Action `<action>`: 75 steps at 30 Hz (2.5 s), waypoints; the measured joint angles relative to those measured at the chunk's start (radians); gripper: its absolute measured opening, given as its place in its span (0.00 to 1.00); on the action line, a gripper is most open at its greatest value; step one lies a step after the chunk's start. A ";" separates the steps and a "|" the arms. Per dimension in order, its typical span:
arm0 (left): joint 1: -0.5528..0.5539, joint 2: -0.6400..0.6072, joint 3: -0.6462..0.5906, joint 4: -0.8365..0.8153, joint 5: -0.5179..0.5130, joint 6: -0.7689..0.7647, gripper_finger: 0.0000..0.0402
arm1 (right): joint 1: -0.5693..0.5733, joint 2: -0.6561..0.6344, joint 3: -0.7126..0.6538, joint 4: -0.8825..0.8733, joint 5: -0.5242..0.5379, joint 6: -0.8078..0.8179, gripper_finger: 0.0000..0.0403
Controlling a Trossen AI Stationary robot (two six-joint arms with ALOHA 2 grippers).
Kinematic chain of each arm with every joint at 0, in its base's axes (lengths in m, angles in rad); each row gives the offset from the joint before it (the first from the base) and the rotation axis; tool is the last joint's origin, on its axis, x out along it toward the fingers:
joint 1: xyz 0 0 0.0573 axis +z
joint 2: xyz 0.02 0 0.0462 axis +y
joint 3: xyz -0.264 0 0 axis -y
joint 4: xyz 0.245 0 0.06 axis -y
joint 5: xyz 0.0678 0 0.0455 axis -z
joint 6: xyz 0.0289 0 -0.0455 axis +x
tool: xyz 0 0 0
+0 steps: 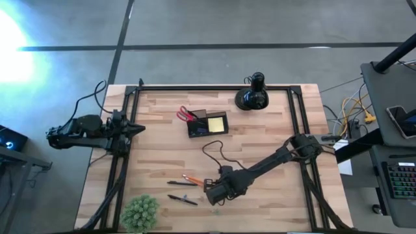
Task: Pick and place office supplies into organizer
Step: Put the top pencil into the black organizer
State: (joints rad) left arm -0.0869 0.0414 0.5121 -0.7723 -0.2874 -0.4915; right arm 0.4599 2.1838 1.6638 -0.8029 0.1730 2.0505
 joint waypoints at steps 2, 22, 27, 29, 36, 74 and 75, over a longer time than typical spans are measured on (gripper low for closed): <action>0.000 0.000 0.000 0.000 0.000 0.000 0.01 | 0.000 0.000 0.000 0.001 0.000 -0.005 0.02; 0.000 0.000 0.000 0.000 0.000 0.000 0.01 | 0.004 0.010 -0.001 0.026 0.010 -0.009 0.02; 0.000 0.000 0.000 0.000 0.000 0.000 0.01 | 0.001 0.003 0.031 -0.148 0.067 0.062 0.02; 0.000 0.000 -0.001 0.000 0.000 0.000 0.01 | -0.002 0.002 0.034 -0.202 0.066 0.081 0.02; 0.000 0.000 -0.001 0.001 0.000 0.000 0.01 | -0.041 0.002 0.016 -0.165 0.095 0.010 0.02; 0.000 0.000 -0.001 0.000 0.000 0.000 0.01 | -0.071 -0.016 -0.017 -0.240 0.132 0.107 0.02; 0.000 0.000 -0.001 0.000 0.000 0.000 0.01 | -0.071 -0.024 -0.017 -0.241 0.144 0.107 0.02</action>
State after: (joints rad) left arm -0.0868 0.0414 0.5110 -0.7722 -0.2874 -0.4915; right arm 0.3888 2.1603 1.6471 -1.0434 0.3166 2.1578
